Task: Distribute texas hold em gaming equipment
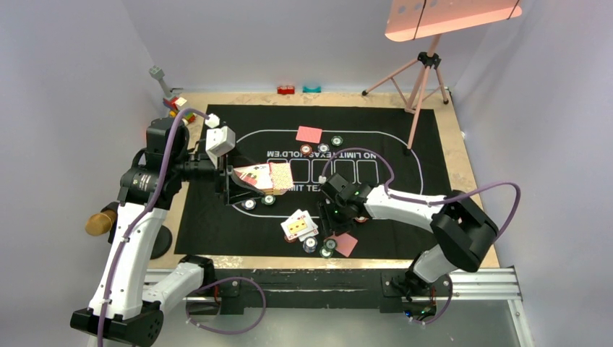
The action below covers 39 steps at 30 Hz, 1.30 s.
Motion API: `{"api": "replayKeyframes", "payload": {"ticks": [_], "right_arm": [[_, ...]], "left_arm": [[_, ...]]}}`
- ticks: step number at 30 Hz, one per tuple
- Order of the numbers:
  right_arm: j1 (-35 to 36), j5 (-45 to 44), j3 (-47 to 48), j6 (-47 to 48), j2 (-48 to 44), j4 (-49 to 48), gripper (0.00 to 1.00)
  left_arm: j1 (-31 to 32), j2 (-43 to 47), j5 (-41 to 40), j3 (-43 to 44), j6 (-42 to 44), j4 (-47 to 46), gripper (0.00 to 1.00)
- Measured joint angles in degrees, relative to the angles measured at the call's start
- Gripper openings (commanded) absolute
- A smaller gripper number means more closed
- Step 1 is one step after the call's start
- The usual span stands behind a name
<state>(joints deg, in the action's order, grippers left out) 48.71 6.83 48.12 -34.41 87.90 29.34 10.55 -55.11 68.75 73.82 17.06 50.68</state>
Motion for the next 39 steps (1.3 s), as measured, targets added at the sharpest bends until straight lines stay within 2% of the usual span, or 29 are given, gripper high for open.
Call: {"api": "replayKeyframes", "payload": {"ticks": [3, 7, 13, 16, 20, 25, 30, 35, 39], "right_arm": [[1.0, 1.5, 0.3, -0.4, -1.4, 1.2, 0.53], [1.0, 0.5, 5.4, -0.1, -1.3, 5.5, 0.63], [-1.1, -3.3, 22.8, 2.0, -2.3, 11.8, 0.83], [-3.8, -2.1, 27.8, 2.7, -7.0, 12.0, 0.9], [-8.6, 3.7, 28.4, 2.6, -16.1, 9.9, 0.93], [-13.2, 14.1, 23.9, 0.2, -24.7, 3.5, 0.95], [-15.1, 24.4, 17.7, -5.9, -27.4, -5.7, 0.96], [-14.8, 33.1, 13.6, -15.8, -25.0, -20.3, 0.98], [-12.7, 36.0, 13.2, -21.8, -20.0, -30.8, 0.98]], "left_arm": [[0.0, 0.0, 0.1, 0.0, -0.3, -0.2, 0.0], [0.0, 0.0, 0.1, 0.0, -0.6, -0.4, 0.0], [0.0, 0.0, 0.0, 0.0, -0.3, 0.0, 0.0], [0.0, 0.1, 0.0, 0.3, 1.2, 1.5, 0.0], [0.0, 0.7, -0.2, 0.5, 2.3, 2.3, 0.0], [0.0, 2.8, -0.1, -2.2, -0.4, -2.6, 0.0], [0.0, 3.4, 0.1, -6.3, -5.3, -8.6, 0.0], [0.0, 1.5, 0.1, -7.1, -7.8, -12.6, 0.0], [0.0, 0.8, 0.1, -7.1, -9.3, -15.5, 0.0]]}}
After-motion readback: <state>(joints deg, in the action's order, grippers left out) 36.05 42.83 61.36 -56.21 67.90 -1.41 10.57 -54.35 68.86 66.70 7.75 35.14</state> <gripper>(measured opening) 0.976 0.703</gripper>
